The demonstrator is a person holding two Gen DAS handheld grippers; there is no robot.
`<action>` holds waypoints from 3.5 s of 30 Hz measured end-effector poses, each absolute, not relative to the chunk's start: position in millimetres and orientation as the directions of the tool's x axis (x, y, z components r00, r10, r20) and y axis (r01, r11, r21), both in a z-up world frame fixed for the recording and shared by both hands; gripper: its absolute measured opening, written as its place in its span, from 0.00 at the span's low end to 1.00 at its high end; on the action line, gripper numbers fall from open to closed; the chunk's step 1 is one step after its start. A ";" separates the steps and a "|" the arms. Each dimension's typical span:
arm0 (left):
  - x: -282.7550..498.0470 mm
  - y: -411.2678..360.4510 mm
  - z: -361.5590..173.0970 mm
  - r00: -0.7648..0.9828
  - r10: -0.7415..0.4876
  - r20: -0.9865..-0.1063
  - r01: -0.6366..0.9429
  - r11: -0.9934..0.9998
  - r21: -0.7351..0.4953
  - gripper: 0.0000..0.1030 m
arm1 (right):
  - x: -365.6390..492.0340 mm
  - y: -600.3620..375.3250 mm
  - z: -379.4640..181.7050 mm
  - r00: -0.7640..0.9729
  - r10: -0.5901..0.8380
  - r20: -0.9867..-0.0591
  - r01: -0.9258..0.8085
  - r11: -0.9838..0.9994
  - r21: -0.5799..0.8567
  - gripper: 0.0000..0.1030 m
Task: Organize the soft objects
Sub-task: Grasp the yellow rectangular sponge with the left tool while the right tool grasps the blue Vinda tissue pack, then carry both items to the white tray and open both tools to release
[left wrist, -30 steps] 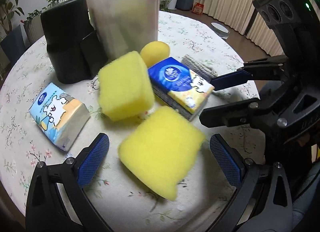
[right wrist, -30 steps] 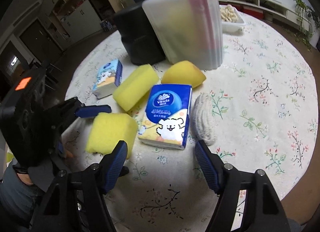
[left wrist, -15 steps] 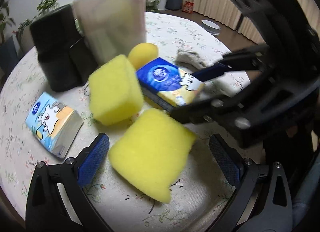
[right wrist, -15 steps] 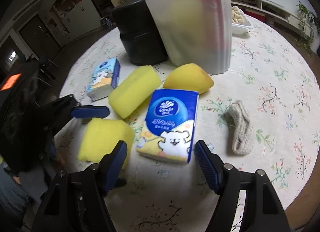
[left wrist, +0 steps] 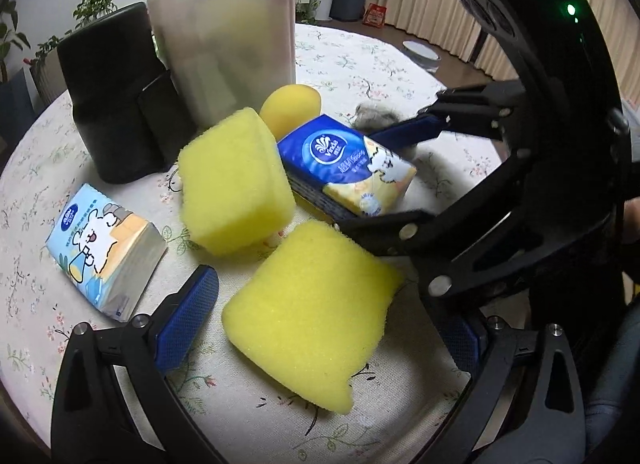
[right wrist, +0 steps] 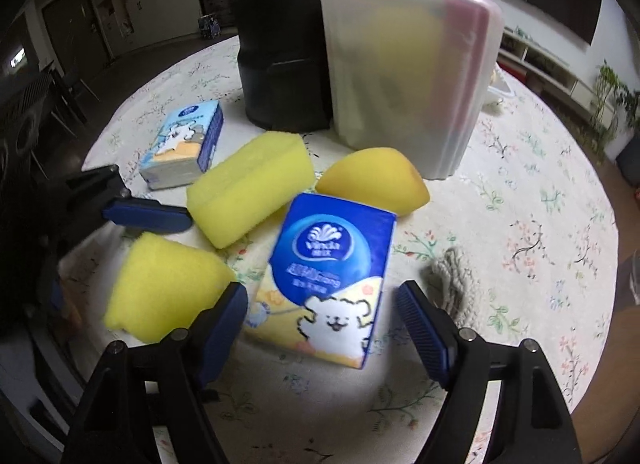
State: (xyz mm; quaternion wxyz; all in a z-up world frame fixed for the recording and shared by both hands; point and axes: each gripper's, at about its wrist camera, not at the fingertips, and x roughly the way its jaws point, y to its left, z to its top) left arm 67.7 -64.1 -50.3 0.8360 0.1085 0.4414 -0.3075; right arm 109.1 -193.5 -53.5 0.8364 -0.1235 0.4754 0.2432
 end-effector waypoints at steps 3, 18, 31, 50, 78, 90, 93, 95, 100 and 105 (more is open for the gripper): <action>65.9 -69.4 -51.6 0.434 -0.384 -0.815 0.612 0.789 -0.046 0.98 | 107.5 -202.3 -54.2 0.441 0.284 -0.851 -0.519 0.855 0.016 0.82; 57.1 -65.9 -48.2 0.463 -0.376 -0.803 0.622 0.783 -0.008 0.77 | 101.2 -211.5 -53.8 0.441 0.295 -0.848 -0.542 0.841 0.011 0.72; 48.3 -62.3 -47.8 0.502 -0.338 -0.796 0.545 0.838 -0.012 0.70 | 100.2 -202.6 -50.3 0.456 0.284 -0.843 -0.538 0.843 -0.008 0.55; 36.9 -40.1 -32.9 0.567 -0.289 -0.772 0.387 0.920 -0.060 0.55 | 95.4 -208.1 -46.0 0.454 0.291 -0.842 -0.520 0.854 0.014 0.54; 46.3 46.7 9.1 0.678 -0.109 -0.727 0.075 0.994 -0.080 0.55 | 61.2 -294.2 8.0 0.498 0.292 -0.817 -0.426 0.903 0.062 0.54; 131.6 97.4 42.7 0.691 -0.049 -0.721 0.034 0.999 -0.034 0.55 | 132.9 -367.4 20.2 0.555 0.197 -0.808 -0.294 0.955 0.031 0.54; 170.9 100.9 57.6 0.696 -0.031 -0.717 0.048 0.999 0.003 0.55 | 171.2 -380.9 25.2 0.569 0.160 -0.807 -0.270 0.963 0.000 0.54; 191.1 100.5 63.0 0.695 -0.030 -0.718 0.057 0.998 0.014 0.55 | 195.6 -386.4 28.8 0.573 0.149 -0.806 -0.262 0.965 -0.008 0.54; 247.3 93.1 64.3 0.678 -0.050 -0.733 0.112 0.993 0.036 0.55 | 259.8 -387.6 38.2 0.579 0.134 -0.804 -0.254 0.967 -0.021 0.54; 307.7 71.4 56.4 0.637 -0.108 -0.764 0.238 0.969 0.062 0.55 | 324.6 -363.7 47.2 0.582 0.140 -0.801 -0.299 0.953 -0.051 0.54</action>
